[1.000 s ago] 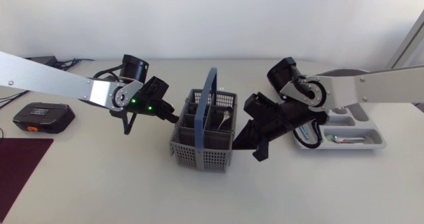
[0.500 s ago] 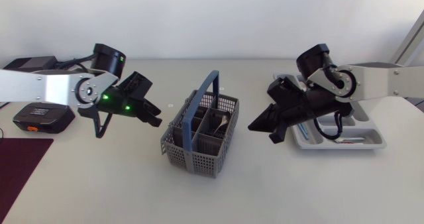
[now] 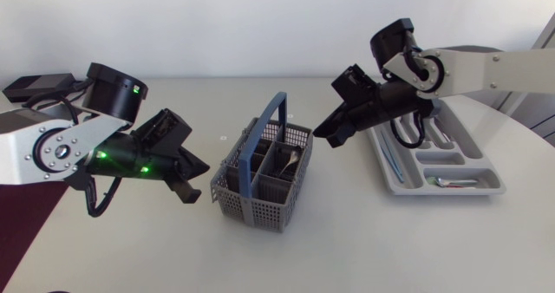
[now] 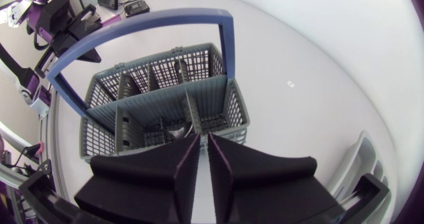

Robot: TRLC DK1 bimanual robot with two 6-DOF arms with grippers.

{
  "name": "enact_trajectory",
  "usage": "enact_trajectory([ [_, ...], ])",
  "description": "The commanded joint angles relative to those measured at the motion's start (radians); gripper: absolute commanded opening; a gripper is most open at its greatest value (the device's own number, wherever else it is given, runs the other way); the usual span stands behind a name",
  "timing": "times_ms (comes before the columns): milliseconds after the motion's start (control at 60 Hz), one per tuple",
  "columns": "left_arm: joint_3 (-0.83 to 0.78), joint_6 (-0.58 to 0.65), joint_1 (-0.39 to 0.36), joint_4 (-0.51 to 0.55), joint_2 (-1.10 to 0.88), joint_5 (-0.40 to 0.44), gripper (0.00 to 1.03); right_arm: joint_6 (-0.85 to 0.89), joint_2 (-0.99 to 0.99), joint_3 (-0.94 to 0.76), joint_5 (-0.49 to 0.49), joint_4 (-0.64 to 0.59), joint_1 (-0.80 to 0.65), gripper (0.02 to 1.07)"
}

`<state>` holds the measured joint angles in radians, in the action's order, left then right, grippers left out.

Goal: Unload the cutlery basket into the drawer organizer.

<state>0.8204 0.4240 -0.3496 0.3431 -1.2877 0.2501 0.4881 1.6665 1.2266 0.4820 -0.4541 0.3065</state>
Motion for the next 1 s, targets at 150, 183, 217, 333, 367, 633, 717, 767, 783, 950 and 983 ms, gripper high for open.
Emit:
enact_trajectory([
  [150,-0.058,0.013,-0.032,0.0,0.021,0.008,0.07,-0.059,0.088,0.136,-0.074,-0.107,0.072,0.25],
  [183,-0.063,0.013,-0.034,-0.001,0.025,0.008,0.07,-0.06,0.096,0.145,-0.079,-0.115,0.075,0.26],
  [217,-0.069,0.013,-0.035,-0.001,0.028,0.008,0.07,-0.065,0.105,0.155,-0.085,-0.126,0.079,0.26],
  [333,-0.09,0.013,-0.048,-0.001,0.034,0.008,0.07,-0.068,0.136,0.183,-0.12,-0.126,0.065,0.25],
  [367,-0.101,0.013,-0.058,-0.001,0.033,0.009,0.07,-0.071,0.147,0.191,-0.12,-0.126,0.057,0.25],
  [633,-0.139,0.002,-0.109,-0.027,0.025,0.009,0.07,-0.068,0.173,0.203,-0.117,-0.126,0.039,0.25],
  [717,-0.136,-0.001,-0.101,-0.027,0.034,0.009,0.07,-0.059,0.162,0.2,-0.117,-0.15,0.042,0.25],
  [767,-0.136,-0.001,-0.1,-0.026,0.044,0.009,0.07,-0.051,0.16,0.205,-0.117,-0.169,0.048,0.25],
  [783,-0.136,-0.001,-0.1,-0.026,0.048,0.009,0.07,-0.049,0.16,0.206,-0.118,-0.179,0.051,0.25],
  [950,-0.138,-0.002,-0.098,-0.019,0.079,0.009,0.07,-0.046,0.162,0.214,-0.12,-0.202,0.062,0.25],
  [983,-0.138,-0.002,-0.098,-0.018,0.088,0.009,0.07,-0.045,0.16,0.214,-0.12,-0.207,0.066,0.25],
])
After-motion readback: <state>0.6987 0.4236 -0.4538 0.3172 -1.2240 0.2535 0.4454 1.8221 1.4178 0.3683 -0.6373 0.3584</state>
